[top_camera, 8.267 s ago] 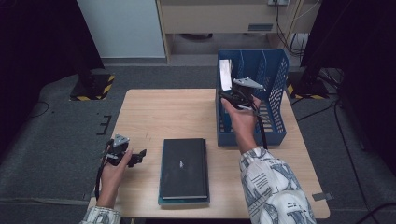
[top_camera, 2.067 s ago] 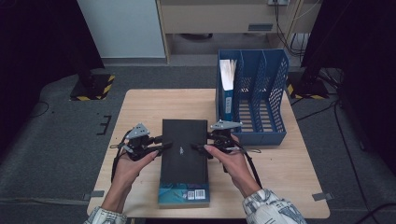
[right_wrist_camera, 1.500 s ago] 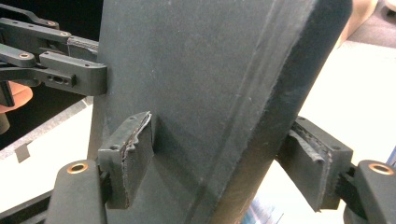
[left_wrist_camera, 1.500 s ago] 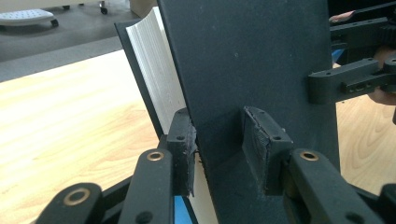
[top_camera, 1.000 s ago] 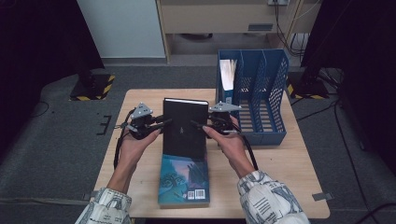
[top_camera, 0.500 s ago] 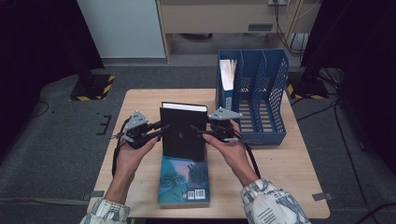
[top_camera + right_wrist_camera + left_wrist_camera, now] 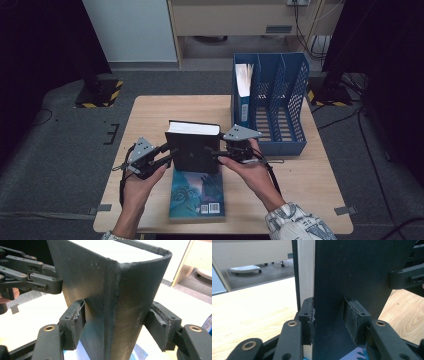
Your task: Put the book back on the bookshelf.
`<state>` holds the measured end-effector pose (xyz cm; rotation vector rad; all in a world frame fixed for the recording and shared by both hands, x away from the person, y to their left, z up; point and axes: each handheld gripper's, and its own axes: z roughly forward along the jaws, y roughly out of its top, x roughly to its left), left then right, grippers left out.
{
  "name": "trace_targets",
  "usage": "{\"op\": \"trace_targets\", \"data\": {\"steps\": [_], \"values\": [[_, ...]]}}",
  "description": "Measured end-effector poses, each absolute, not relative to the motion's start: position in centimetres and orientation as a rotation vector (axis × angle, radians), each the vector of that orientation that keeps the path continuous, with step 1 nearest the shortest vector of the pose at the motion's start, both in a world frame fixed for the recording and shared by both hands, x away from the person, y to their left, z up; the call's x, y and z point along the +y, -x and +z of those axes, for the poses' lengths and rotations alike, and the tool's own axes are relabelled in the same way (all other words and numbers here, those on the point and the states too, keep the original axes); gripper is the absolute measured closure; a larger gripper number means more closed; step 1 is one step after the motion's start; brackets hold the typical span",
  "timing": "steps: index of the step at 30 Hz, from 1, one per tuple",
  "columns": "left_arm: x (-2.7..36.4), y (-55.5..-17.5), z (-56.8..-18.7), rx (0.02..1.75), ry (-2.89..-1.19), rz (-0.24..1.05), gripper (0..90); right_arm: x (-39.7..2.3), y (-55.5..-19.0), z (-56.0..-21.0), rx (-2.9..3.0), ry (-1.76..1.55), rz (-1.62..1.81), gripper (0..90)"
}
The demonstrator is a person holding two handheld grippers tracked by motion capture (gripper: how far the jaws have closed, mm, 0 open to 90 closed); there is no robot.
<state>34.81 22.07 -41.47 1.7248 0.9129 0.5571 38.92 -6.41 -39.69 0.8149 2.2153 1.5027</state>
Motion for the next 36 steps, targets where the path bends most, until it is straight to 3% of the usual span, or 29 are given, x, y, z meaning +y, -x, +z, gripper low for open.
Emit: {"op": "trace_targets", "data": {"steps": [15,28,36], "values": [[22.1,-34.5,-42.0,0.933,-1.711,0.553,54.3,-5.3,-40.4,-40.1,2.251,-0.793,1.554,17.3],[22.6,-35.0,-44.4,1.018,-1.733,0.535,57.0,-4.5,-40.4,-40.2,2.251,-0.791,1.560,24.8],[22.8,-35.7,-44.5,1.033,-1.719,0.550,59.0,-4.6,-39.3,-40.0,2.245,-0.794,1.548,35.1]]}}
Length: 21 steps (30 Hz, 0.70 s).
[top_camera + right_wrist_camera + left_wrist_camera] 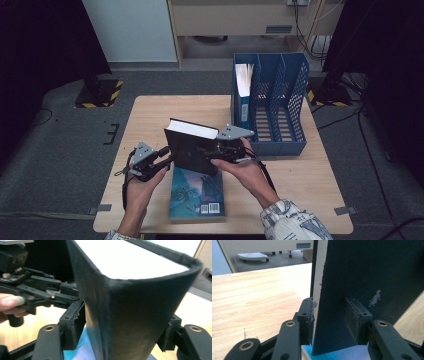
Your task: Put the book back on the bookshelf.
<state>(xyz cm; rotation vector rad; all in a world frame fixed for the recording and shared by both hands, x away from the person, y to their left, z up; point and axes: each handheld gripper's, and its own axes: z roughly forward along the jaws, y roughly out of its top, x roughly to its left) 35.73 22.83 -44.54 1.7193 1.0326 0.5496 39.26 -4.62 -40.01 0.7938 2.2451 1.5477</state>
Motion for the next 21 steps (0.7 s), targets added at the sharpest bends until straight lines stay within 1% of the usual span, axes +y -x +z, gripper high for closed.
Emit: {"op": "trace_targets", "data": {"steps": [4,8,13,17,21], "values": [[22.9,-36.3,-44.7,1.035,-1.711,0.555,59.0,-4.6,-38.5,-40.1,2.232,-0.799,1.567,37.9],[22.9,-36.5,-44.8,1.035,-1.714,0.549,56.9,-4.4,-38.1,-40.2,2.218,-0.800,1.559,35.7],[22.6,-36.1,-45.2,1.024,-1.752,0.577,48.6,-3.7,-38.4,-40.0,2.191,-0.810,1.593,33.6],[22.9,-36.0,-46.2,1.048,-1.780,0.565,41.8,-3.0,-38.7,-39.8,2.182,-0.819,1.605,31.8],[23.5,-36.0,-46.9,1.067,-1.816,0.574,39.4,-2.8,-39.0,-39.7,2.178,-0.833,1.630,31.5]]}}
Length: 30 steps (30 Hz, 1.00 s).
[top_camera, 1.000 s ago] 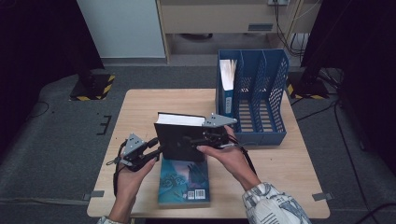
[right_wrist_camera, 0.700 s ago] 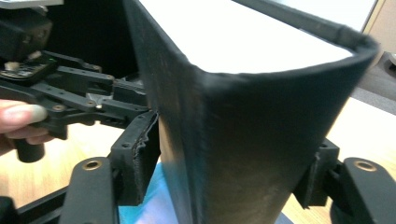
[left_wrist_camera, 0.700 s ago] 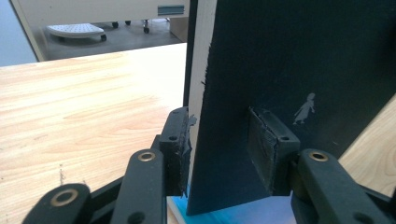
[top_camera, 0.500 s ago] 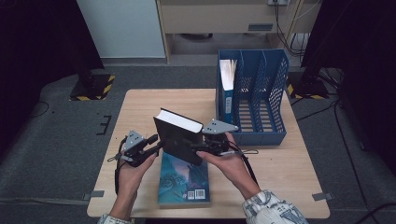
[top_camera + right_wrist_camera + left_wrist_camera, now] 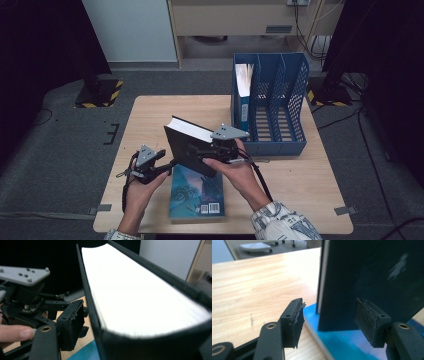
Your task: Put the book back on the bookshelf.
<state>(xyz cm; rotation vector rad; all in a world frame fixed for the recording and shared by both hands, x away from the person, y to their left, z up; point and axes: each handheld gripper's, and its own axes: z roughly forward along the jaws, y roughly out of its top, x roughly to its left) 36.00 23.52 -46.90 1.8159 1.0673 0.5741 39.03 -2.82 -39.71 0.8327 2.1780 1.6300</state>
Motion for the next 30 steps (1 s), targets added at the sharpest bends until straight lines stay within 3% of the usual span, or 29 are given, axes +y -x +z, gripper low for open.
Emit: {"op": "trace_targets", "data": {"steps": [13,19,30], "values": [[25.4,-36.8,-48.0,1.156,-1.838,0.591,35.8,-2.5,-39.7,-39.7,2.173,-0.854,1.693,34.2],[25.4,-36.8,-48.1,1.157,-1.847,0.591,35.8,-2.8,-39.7,-39.7,2.205,-0.826,1.729,46.6],[25.6,-37.0,-48.3,1.170,-1.854,0.592,35.0,-2.7,-39.9,-39.4,2.179,-0.867,1.698,50.8]]}}
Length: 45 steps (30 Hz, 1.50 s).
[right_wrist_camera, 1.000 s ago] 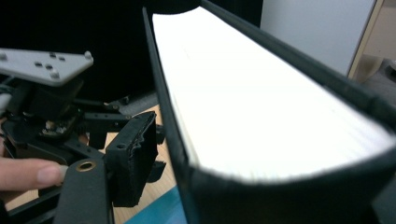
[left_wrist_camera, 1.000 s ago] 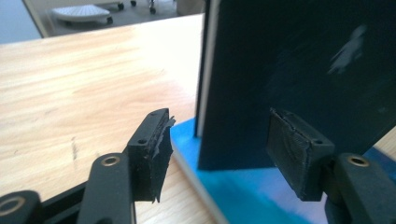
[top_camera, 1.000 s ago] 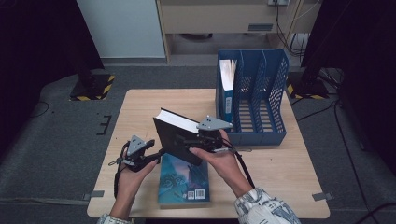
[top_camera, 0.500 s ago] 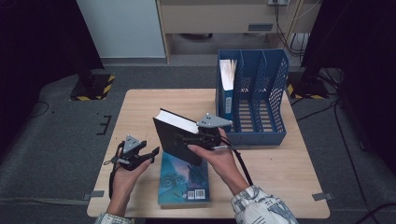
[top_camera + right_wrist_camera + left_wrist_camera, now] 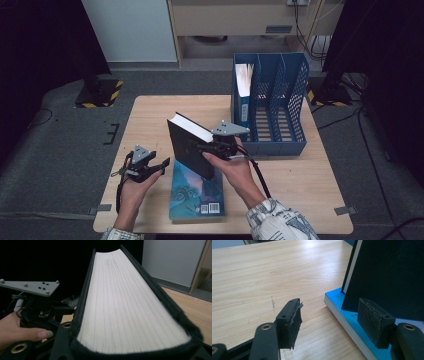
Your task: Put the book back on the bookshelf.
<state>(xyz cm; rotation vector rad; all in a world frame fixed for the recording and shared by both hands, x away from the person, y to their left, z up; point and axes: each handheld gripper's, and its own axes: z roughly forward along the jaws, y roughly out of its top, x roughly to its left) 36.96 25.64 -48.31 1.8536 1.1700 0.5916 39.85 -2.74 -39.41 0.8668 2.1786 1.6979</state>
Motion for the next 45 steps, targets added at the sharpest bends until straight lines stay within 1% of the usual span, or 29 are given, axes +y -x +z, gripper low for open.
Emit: {"op": "trace_targets", "data": {"steps": [3,11,19,35,45], "values": [[25.8,-37.1,-48.4,1.181,-1.862,0.592,33.2,-2.8,-40.1,-39.3,2.165,-0.905,1.690,51.6],[26.1,-37.5,-48.9,1.222,-1.898,0.577,23.4,-2.9,-40.5,-38.3,2.139,-0.991,1.659,52.6],[26.4,-37.9,-49.4,1.266,-1.932,0.574,11.3,-4.3,-40.7,-38.2,2.108,-1.086,1.687,52.9],[26.8,-38.0,-49.9,1.302,-1.966,0.569,10.0,-6.5,-40.4,-38.1,2.059,-1.150,1.707,53.0],[27.1,-38.2,-50.1,1.319,-1.988,0.568,10.1,-8.1,-39.4,-37.5,2.043,-1.152,1.709,53.0]]}}
